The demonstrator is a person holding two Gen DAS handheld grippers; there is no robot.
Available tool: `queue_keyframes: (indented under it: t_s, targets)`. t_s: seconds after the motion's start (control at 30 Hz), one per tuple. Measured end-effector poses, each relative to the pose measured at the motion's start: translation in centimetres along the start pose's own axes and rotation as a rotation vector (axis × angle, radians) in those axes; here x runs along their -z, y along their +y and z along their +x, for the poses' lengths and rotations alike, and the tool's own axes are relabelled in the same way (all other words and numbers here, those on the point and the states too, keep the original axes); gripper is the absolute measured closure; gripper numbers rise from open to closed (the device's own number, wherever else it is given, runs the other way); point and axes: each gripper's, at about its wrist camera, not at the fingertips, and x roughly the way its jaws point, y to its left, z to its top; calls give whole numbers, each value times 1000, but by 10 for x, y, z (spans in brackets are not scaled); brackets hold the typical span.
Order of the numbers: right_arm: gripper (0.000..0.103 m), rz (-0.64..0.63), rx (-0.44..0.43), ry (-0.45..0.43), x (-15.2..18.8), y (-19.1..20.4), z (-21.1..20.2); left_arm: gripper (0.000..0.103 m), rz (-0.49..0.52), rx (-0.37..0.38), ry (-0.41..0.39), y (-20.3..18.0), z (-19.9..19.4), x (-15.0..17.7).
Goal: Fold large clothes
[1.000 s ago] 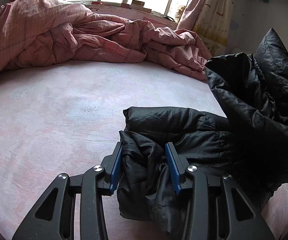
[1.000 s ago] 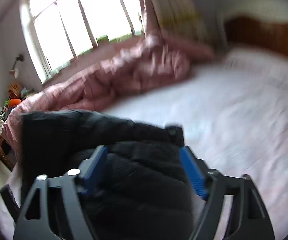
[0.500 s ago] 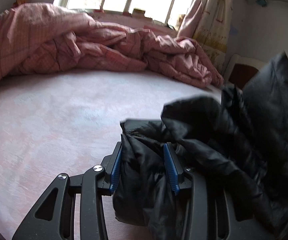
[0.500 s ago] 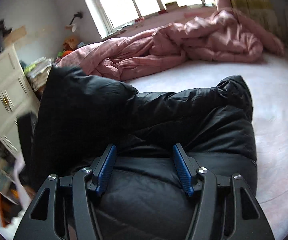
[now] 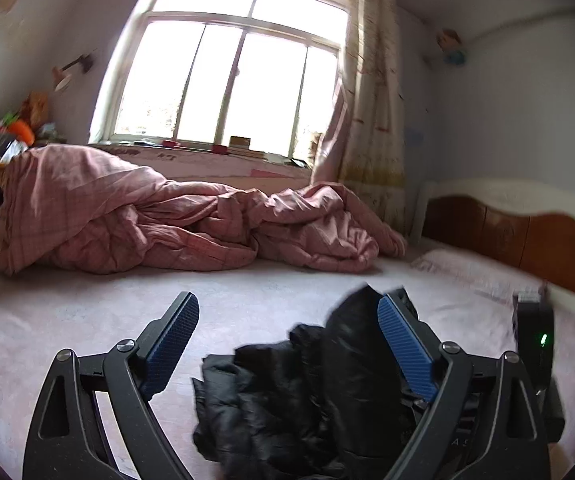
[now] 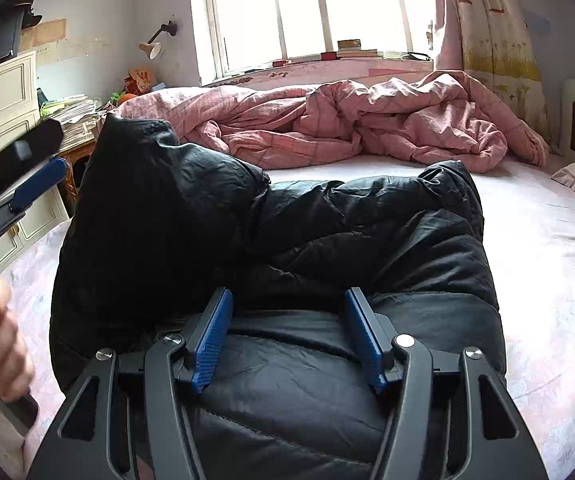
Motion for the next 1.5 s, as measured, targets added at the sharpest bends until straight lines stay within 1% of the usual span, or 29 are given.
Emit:
queue_keyframes:
  t_s: [0.07, 0.2, 0.27, 0.3, 0.4, 0.47, 0.53, 0.57, 0.6, 0.63, 0.7, 0.73, 0.77, 0.8, 0.83, 0.87, 0.9, 0.93, 0.97, 1.0, 1.03, 1.1, 1.17, 1.2, 1.23, 1.27, 1.37, 1.43, 1.5]
  targets:
    - [41, 0, -2, -1, 0, 0, -1, 13, 41, -26, 30, -8, 9, 5]
    - [41, 40, -9, -21, -3, -8, -3, 13, 58, -178, 87, -5, 32, 22]
    - [36, 73, 13, -48, -4, -15, -8, 12, 48, -260, 132, 5, 42, 29]
    - [32, 87, 27, -69, -4, -18, -13, 12, 37, -286, 153, 10, 46, 32]
    - [28, 143, 97, -141, -5, -33, -28, 12, 2, -300, 213, 21, 53, 39]
    - [26, 200, 159, -172, -6, -47, -35, 12, 32, -305, 234, 20, 56, 42]
    - [24, 262, 204, -175, -6, -66, -38, 11, 75, -344, 245, 17, 58, 46]
    - [23, 317, 233, -165, -5, -81, -39, 11, 83, -363, 257, 18, 61, 48]
    - [23, 375, 236, -153, -3, -96, -38, 11, 81, -369, 279, 19, 64, 50]
    - [23, 412, 219, -134, -1, -108, -37, 11, 74, -368, 294, 20, 66, 52]
    - [23, 476, 109, -17, 3, -132, -21, 11, 59, -366, 304, 23, 67, 53]
    - [23, 495, 30, 43, 7, -140, -11, 11, 50, -354, 295, 24, 65, 52]
    - [24, 534, -26, 66, 11, -144, -5, 11, 30, -330, 271, 25, 60, 50]
    - [29, 576, -73, 70, 14, -147, -2, 12, 10, -311, 241, 26, 55, 47]
    - [29, 584, -95, 73, 14, -146, 0, 12, -11, -289, 199, 26, 47, 43]
    - [29, 545, -88, 70, 11, -140, -1, 11, -27, -263, 152, 26, 39, 39]
    - [29, 510, -75, 66, 10, -135, -1, 7, -37, -238, 110, 25, 31, 35]
    - [29, 468, -63, 60, 7, -128, -3, 0, -44, -216, 71, 23, 23, 31]
    - [29, 437, -63, 51, 6, -121, -5, 0, -44, -196, 31, 22, 16, 30]
    - [29, 418, -64, 47, 5, -116, -6, 0, -37, -185, 17, 19, 13, 28]
    - [29, 388, -59, 44, 4, -110, -7, 0, -25, -167, 21, 17, 14, 28]
    - [29, 327, -28, 40, 3, -98, -8, 0, -5, -147, 72, 13, 22, 29]
    - [29, 278, 18, 26, 3, -88, -12, 0, 13, -151, 161, 11, 36, 36]
    - [29, 262, 40, 16, 3, -84, -13, 0, 10, -172, 204, 12, 43, 41]
    - [29, 250, 52, 11, 3, -82, -14, 0, -10, -189, 246, 14, 48, 45]
    - [29, 237, 62, 6, 3, -80, -15, 0, -54, -182, 274, 20, 50, 49]
    - [29, 235, 75, -14, 0, -80, -19, 0, -193, -167, 318, 36, 51, 54]
    - [21, 229, 109, -40, -1, -80, -22, 0, -214, -183, 346, 38, 52, 61]
    - [18, 211, 210, -82, -2, -78, -27, 0, -229, -202, 366, 36, 51, 65]
